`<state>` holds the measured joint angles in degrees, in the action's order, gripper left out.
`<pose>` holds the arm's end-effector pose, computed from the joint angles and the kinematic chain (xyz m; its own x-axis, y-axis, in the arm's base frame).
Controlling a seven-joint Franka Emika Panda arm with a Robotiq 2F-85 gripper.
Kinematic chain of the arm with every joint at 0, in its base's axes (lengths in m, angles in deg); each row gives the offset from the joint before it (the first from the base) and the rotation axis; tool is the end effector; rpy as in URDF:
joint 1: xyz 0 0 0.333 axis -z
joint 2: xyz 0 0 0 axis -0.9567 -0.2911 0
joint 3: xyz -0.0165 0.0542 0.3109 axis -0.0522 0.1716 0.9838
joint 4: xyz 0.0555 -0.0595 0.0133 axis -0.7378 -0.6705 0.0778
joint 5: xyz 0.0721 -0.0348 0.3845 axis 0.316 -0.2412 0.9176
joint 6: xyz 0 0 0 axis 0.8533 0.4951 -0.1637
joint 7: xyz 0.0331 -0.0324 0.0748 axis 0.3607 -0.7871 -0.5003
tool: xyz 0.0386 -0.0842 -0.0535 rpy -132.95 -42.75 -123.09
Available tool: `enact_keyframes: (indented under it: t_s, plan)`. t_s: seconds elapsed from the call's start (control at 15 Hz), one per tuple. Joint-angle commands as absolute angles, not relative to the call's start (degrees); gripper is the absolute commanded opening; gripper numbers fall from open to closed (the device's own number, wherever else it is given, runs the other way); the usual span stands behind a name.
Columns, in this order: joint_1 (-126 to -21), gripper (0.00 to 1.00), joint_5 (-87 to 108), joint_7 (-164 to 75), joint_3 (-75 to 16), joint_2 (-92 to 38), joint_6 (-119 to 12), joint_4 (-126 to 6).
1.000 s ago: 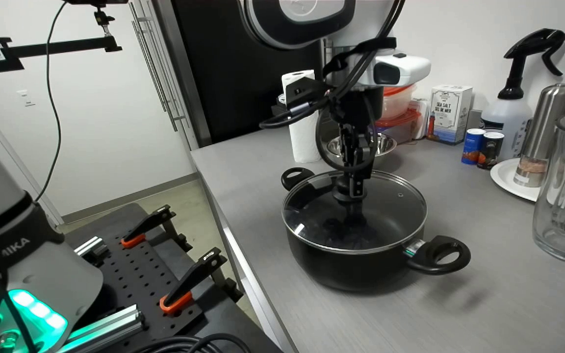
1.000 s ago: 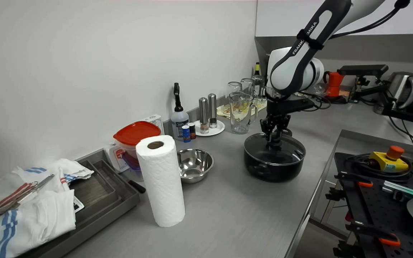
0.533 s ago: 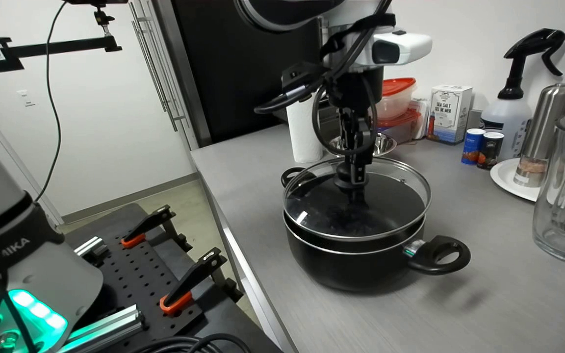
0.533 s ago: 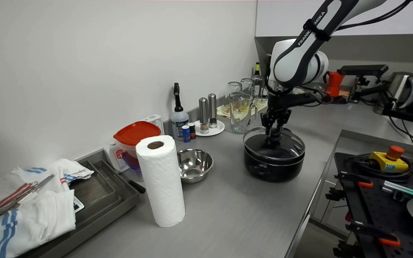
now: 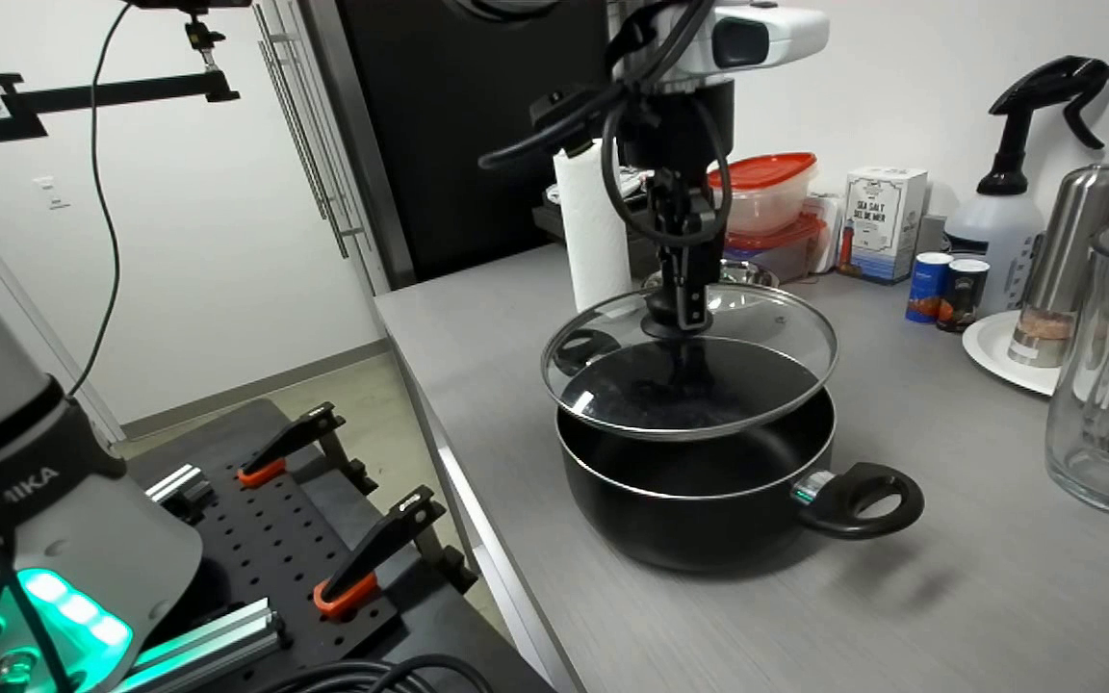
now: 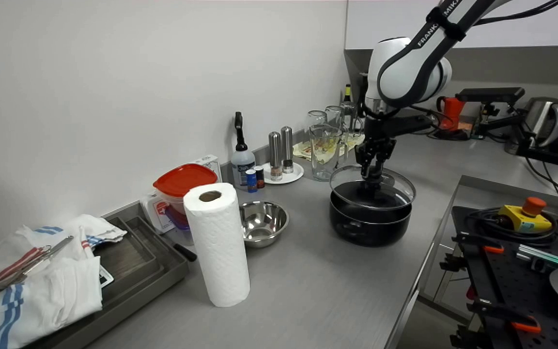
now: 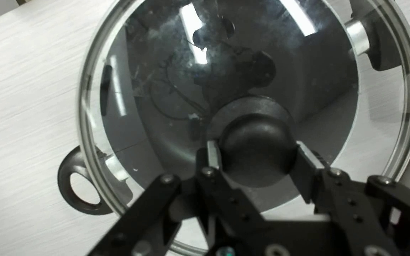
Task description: Put the glass lid from the pot on the counter.
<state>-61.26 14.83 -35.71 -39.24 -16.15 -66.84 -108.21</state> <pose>0.4388 -0.2098 0.2617 0.7619 -0.6470 0.0306 -0.6473 -0.7623 -0.0010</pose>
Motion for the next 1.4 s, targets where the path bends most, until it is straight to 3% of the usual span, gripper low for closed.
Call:
enact_keyframes:
  t_s: [0.0, 1.33]
  plan:
    - [-63.52, 0.25, 8.78, -30.57, -38.72, -13.36, -63.79, -108.8]
    - [-79.58, 0.25, 0.37, -18.87, -24.98, -21.81, -56.24, -97.49]
